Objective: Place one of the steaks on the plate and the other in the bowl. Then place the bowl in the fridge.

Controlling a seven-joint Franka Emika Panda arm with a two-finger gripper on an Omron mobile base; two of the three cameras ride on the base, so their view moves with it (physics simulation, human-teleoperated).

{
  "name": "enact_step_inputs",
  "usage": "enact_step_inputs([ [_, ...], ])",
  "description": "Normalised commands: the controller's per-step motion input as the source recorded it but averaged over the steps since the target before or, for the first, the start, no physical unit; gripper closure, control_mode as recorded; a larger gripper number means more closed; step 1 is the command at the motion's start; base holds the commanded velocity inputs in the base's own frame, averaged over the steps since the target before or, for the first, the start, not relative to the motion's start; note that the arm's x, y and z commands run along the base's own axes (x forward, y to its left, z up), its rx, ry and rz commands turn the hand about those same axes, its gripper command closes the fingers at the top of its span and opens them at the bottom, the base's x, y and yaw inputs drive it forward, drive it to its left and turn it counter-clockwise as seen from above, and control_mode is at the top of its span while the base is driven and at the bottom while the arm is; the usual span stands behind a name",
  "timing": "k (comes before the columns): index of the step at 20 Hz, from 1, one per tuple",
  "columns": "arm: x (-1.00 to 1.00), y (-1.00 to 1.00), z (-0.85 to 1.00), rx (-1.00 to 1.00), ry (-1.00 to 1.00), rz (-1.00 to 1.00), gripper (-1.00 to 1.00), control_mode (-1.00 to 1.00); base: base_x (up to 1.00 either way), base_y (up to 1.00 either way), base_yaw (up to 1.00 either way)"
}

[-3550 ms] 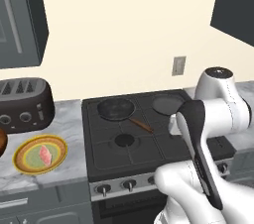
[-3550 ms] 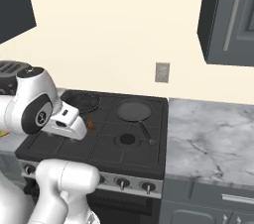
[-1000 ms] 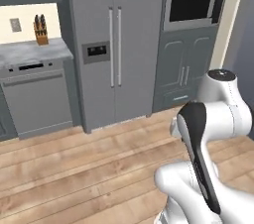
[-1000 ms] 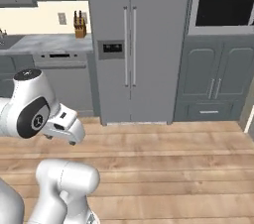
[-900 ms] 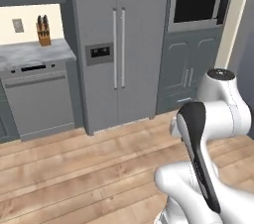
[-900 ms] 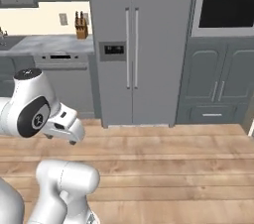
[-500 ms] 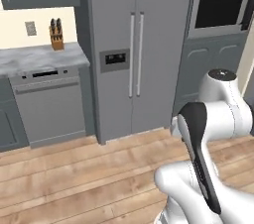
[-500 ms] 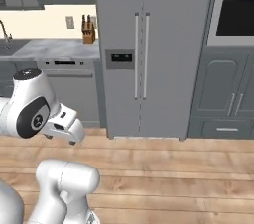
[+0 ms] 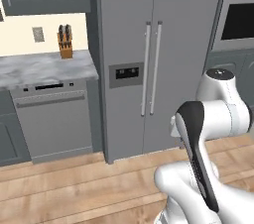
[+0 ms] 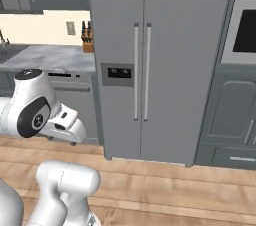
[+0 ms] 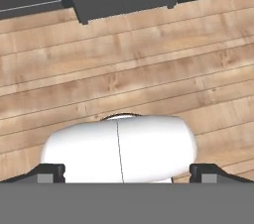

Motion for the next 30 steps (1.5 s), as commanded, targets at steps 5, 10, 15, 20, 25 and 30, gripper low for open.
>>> enact_step_inputs([
  [5,0.00,0.00,0.00,0.00,0.00,0.00,-1.00,1.00,0.07,-0.08,0.02],
  [10,0.00,0.00,0.00,0.00,0.00,0.00,-1.00,1.00,0.41,-0.69,0.06],
  [15,0.00,0.00,0.00,0.00,0.00,0.00,-1.00,1.00,0.30,-0.30,0.00],
  [20,0.00,0.00,0.00,0.00,0.00,0.00,-1.00,1.00,0.54,0.09,-0.15],
  [25,0.00,0.00,0.00,0.00,0.00,0.00,-1.00,1.00,0.71,0.00,-0.03],
  [30,0.00,0.00,0.00,0.00,0.00,0.00,-1.00,1.00,0.66,0.00,0.00],
])
